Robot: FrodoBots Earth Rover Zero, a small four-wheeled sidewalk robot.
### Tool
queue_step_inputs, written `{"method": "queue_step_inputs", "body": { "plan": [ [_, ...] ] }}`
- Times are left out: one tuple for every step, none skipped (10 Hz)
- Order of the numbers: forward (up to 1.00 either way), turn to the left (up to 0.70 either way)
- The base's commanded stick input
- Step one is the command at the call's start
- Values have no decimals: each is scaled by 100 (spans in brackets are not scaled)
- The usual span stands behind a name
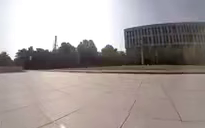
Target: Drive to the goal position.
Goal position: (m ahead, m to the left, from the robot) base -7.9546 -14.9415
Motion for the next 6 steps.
{"method": "queue_step_inputs", "body": {
  "plan": [
    [100, 1],
    [100, 41],
    [100, 41],
    [100, 41],
    [100, 26],
    [100, 4]
  ]
}}
